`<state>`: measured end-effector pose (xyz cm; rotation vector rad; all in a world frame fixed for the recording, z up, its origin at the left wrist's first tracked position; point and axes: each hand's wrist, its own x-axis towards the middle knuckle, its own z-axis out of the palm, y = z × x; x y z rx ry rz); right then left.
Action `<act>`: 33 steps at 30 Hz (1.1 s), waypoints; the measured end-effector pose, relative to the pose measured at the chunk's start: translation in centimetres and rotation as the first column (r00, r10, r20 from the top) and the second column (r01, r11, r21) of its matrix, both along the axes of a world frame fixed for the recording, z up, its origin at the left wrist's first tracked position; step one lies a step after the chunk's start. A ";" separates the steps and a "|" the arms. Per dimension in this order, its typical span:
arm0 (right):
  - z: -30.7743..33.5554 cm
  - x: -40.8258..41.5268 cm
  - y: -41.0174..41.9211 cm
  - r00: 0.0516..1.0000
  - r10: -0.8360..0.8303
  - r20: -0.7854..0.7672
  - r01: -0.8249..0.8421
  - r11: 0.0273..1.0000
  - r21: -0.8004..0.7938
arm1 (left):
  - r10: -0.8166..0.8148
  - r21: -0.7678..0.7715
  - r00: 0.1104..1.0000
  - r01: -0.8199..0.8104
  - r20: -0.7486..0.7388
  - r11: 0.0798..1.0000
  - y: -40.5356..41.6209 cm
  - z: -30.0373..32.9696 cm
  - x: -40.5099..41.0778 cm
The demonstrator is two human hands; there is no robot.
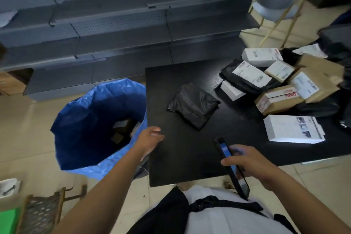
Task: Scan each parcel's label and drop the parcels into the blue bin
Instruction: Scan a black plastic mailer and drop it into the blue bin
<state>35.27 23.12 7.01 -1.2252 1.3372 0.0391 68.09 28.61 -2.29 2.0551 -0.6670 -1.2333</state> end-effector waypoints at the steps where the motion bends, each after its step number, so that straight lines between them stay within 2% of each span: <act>1: 0.2 -0.8 -0.2 1.000 -0.014 0.008 0.014 1.000 0.001 | -0.017 0.018 0.999 0.018 -0.032 1.000 -0.7 -0.5 -2.2; 4: 0.9 -3.3 -1.0 0.998 -0.059 0.037 0.059 0.998 -0.002 | 0.001 0.068 0.996 0.005 -0.094 0.998 -3.6 -2.0 -7.3; 6: 1.0 -5.5 -1.8 0.996 -0.078 0.048 0.078 0.997 0.000 | 0.099 0.104 0.977 -0.081 -0.187 0.991 -6.1 -2.3 -9.6; 9: 1.1 -8.4 -3.1 0.995 -0.088 0.056 0.088 0.996 0.003 | 0.300 0.203 0.882 -0.240 -0.362 0.949 -9.4 -2.4 -11.7; 12: 0.8 -11.3 -4.3 0.993 -0.099 0.070 0.098 0.995 0.008 | 0.458 0.277 0.772 -0.369 -0.440 0.887 -11.5 -2.4 -13.4; 16: 0.4 -14.5 -5.7 0.992 -0.092 0.089 0.091 0.996 0.023 | 0.638 0.318 0.638 -0.554 -0.432 0.769 -13.8 -2.0 -15.5; 20: 0.1 -16.7 -7.9 0.990 -0.071 0.121 0.065 0.997 0.051 | 0.736 0.263 0.532 -0.705 -0.419 0.659 -14.0 -1.5 -15.8; 23: -0.6 -17.2 -9.5 0.989 -0.042 0.143 0.031 0.996 0.079 | 0.770 0.193 0.491 -0.778 -0.407 0.598 -12.3 -0.5 -14.5; 27: -1.4 -17.1 -11.3 0.983 0.014 0.181 -0.031 0.995 0.091 | 0.801 -0.037 0.520 -0.844 -0.296 0.534 -10.1 3.8 -12.6; 28: -1.6 -17.0 -11.6 0.983 0.033 0.182 -0.051 0.995 0.091 | 0.809 -0.129 0.546 -0.837 -0.218 0.531 -9.7 4.9 -12.4; 29: -1.7 -17.0 -12.0 0.982 0.051 0.181 -0.069 0.993 0.094 | 0.802 -0.216 0.590 -0.798 -0.093 0.562 -9.3 5.7 -12.4; 30: -1.9 -16.9 -12.2 0.981 0.065 0.181 -0.083 0.992 0.099 | 0.758 -0.279 0.649 -0.717 0.067 0.639 -8.9 6.5 -12.8; 32: -2.1 -16.7 -12.5 0.981 0.092 0.173 -0.110 0.989 0.096 | 0.574 -0.301 0.735 -0.491 0.360 0.817 -8.0 6.9 -14.7; 33: -2.1 -16.7 -12.6 0.980 0.105 0.168 -0.121 0.989 0.090 | 0.472 -0.283 0.750 -0.379 0.464 0.881 -7.6 6.7 -15.9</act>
